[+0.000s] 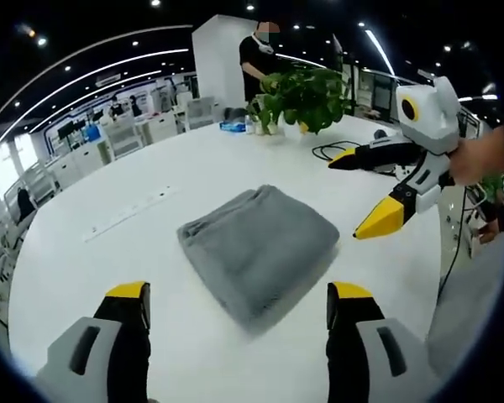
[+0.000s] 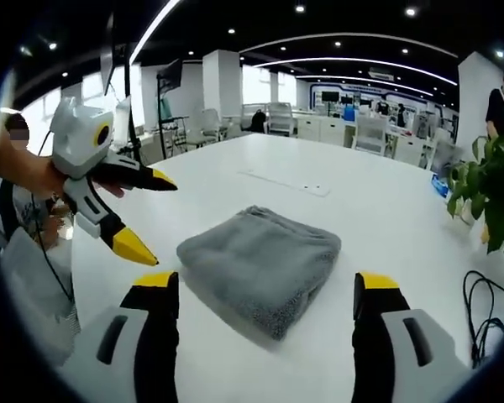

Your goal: Fold the towel on the table until its edges align and the towel forms a compact rectangular stack.

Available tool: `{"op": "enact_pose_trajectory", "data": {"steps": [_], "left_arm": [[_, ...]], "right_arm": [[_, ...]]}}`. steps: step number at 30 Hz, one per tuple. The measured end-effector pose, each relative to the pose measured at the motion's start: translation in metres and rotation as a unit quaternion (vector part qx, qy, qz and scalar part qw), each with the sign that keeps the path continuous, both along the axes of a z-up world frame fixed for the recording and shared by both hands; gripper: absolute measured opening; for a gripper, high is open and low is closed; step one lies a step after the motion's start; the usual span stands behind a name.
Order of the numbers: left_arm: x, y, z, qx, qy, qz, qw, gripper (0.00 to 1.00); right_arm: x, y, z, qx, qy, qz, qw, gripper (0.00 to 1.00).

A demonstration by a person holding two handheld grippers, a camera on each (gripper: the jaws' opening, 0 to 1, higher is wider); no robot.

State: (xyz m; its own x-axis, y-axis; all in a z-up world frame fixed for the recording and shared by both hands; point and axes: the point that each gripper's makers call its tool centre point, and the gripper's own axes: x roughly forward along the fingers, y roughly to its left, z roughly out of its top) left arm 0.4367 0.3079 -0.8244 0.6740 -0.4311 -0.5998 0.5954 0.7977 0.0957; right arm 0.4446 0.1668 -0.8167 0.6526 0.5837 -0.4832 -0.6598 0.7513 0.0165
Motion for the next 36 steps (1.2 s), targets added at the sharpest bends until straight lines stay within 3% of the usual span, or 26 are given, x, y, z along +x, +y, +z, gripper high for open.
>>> {"op": "enact_pose_trajectory", "data": {"steps": [6, 11, 17, 36], "left_arm": [[-0.015, 0.001, 0.009, -0.009, -0.022, 0.013, 0.9996, 0.96], [-0.029, 0.011, 0.001, -0.01, -0.022, 0.034, 0.9991, 0.99], [-0.041, 0.02, 0.006, -0.028, -0.027, 0.057, 0.9976, 0.99], [-0.08, 0.039, 0.006, -0.031, -0.037, 0.065, 0.9967, 0.99]], "right_arm": [[-0.019, -0.003, 0.0, -0.002, -0.006, -0.004, 1.0, 0.99], [-0.037, -0.006, -0.001, 0.009, -0.004, -0.019, 0.9998, 0.99], [-0.054, -0.005, -0.004, 0.009, -0.004, -0.018, 0.9998, 0.99], [-0.082, -0.015, -0.002, 0.035, -0.014, -0.051, 0.998, 0.99]]}}
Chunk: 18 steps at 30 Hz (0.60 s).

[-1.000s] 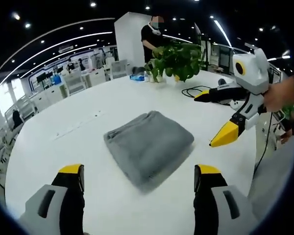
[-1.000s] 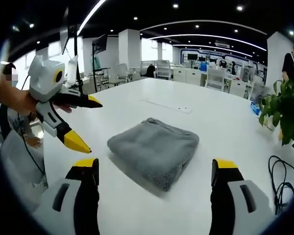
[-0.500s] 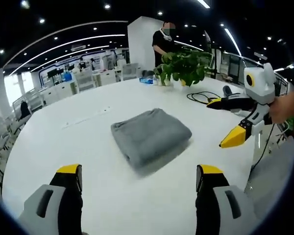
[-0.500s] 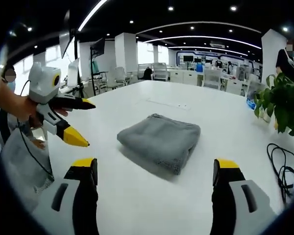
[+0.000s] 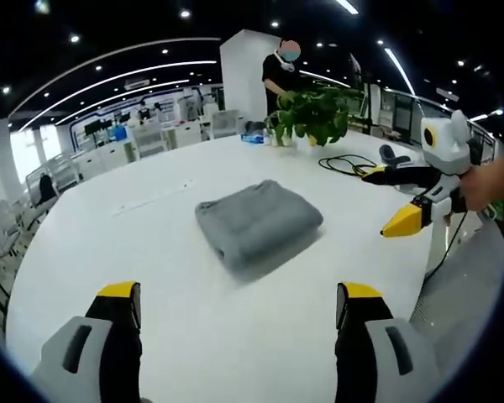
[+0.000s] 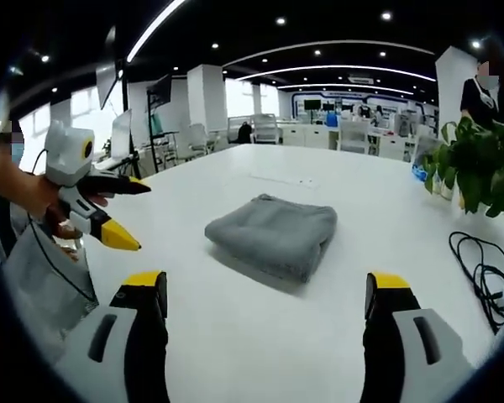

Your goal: Fold the towel on the table until its edges align and the towel forms a compact rectangular stack.

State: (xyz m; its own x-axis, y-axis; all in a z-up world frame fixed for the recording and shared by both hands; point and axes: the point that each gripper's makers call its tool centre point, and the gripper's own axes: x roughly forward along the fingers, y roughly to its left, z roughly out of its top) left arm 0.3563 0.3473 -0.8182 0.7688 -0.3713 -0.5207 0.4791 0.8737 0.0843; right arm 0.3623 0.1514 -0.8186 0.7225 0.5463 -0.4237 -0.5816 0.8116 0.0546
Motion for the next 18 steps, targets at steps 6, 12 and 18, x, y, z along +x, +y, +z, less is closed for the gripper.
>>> {"op": "enact_pose_trajectory", "data": {"steps": [6, 12, 18], "left_arm": [[-0.011, 0.001, 0.001, -0.005, -0.006, 0.006, 1.0, 0.98], [-0.017, 0.003, 0.003, -0.008, -0.013, 0.015, 0.9998, 0.97], [-0.023, 0.008, -0.002, -0.001, -0.013, 0.019, 0.9997, 0.97]], "right_arm": [[-0.008, 0.002, 0.002, 0.001, -0.007, -0.001, 1.0, 0.99], [-0.015, 0.004, 0.0, 0.0, -0.007, -0.001, 1.0, 0.99], [-0.019, 0.005, 0.0, 0.007, -0.007, -0.006, 0.9999, 0.99]]}}
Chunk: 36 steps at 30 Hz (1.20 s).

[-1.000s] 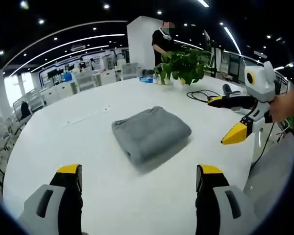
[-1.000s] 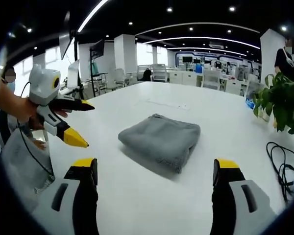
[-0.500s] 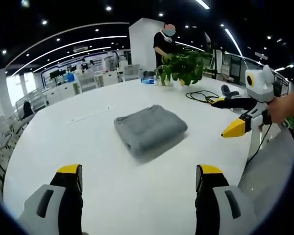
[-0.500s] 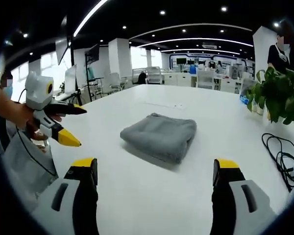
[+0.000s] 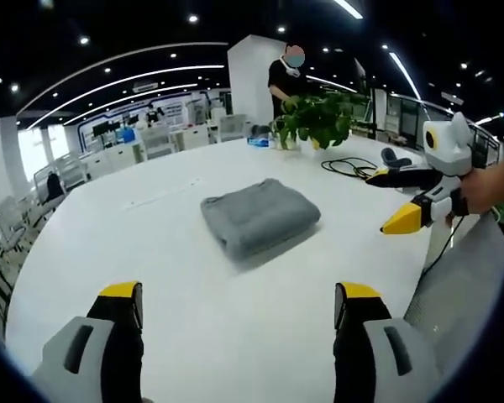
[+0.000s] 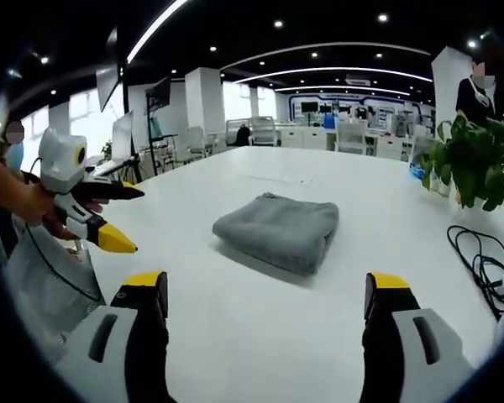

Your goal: Fold the towel on the table until its edges align and the towel forms a compact rectangular stack.

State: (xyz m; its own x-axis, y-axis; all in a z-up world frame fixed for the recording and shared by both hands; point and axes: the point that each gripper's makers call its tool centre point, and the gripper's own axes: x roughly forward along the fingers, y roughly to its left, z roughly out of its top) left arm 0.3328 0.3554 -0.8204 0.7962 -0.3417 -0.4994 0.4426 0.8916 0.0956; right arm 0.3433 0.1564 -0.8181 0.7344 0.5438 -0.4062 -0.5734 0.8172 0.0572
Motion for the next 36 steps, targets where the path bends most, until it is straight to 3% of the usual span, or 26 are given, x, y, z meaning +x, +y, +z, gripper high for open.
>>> {"op": "enact_pose_trajectory", "data": {"steps": [6, 17, 22, 36], "left_arm": [[-0.005, 0.004, 0.002, -0.001, -0.004, 0.006, 1.0, 0.97], [-0.01, 0.008, -0.008, -0.007, 0.0, 0.016, 0.9999, 0.96], [-0.016, 0.003, -0.004, -0.006, -0.009, 0.01, 0.9999, 0.95], [-0.013, 0.003, -0.004, -0.013, -0.021, 0.0, 0.9997, 0.94]], "right_arm": [[-0.008, -0.002, 0.0, 0.003, 0.0, -0.003, 1.0, 0.98], [-0.007, -0.002, 0.003, 0.008, -0.009, -0.003, 0.9999, 0.98], [-0.006, -0.006, 0.005, 0.016, -0.009, -0.011, 0.9998, 0.97], [-0.005, -0.01, -0.002, 0.01, 0.0, -0.013, 0.9999, 0.96]]}}
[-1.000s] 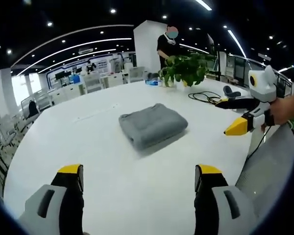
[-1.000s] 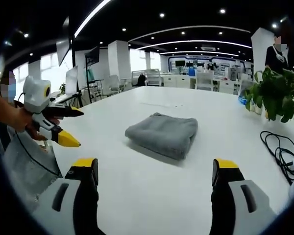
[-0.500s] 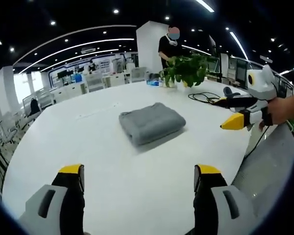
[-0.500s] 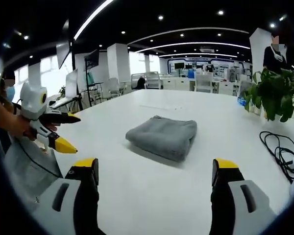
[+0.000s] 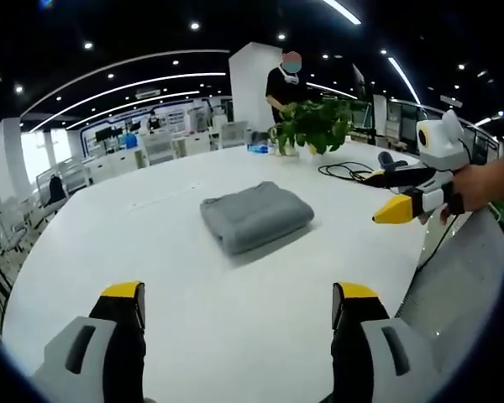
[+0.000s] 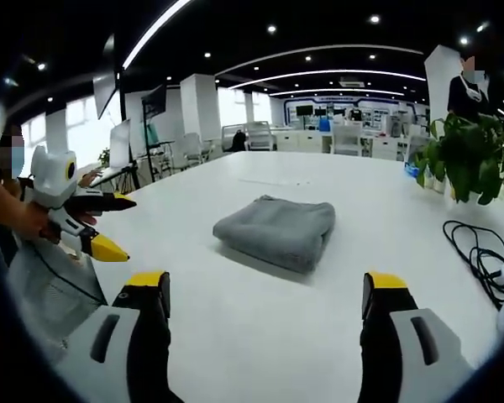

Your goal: Fold the towel on the table until its edges align and the towel forms a compact rectangular stack.

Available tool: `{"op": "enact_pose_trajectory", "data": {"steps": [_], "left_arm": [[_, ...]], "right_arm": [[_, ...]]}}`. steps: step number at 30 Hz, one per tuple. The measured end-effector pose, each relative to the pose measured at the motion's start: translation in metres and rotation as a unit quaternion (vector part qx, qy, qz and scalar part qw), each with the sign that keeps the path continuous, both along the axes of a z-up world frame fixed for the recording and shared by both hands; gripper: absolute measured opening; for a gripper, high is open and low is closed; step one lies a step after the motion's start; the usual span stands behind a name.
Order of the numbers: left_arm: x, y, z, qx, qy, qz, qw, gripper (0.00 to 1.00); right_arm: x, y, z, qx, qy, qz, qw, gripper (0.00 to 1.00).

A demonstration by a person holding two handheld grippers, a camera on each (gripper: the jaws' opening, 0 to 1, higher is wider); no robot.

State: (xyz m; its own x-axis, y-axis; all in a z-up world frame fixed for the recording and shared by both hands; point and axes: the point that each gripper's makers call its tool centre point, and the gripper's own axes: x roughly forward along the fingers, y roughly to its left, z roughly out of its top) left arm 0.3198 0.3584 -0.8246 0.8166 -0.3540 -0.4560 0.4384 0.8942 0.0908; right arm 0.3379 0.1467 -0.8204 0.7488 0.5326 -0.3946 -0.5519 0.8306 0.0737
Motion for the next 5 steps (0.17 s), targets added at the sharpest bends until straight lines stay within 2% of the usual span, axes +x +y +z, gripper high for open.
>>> {"op": "enact_pose_trajectory", "data": {"steps": [5], "left_arm": [[0.0, -0.0019, -0.0012, -0.002, 0.0, -0.003, 1.0, 0.94]], "right_arm": [[-0.0012, 0.0001, -0.0014, 0.0, 0.004, 0.0, 1.0, 0.95]]}}
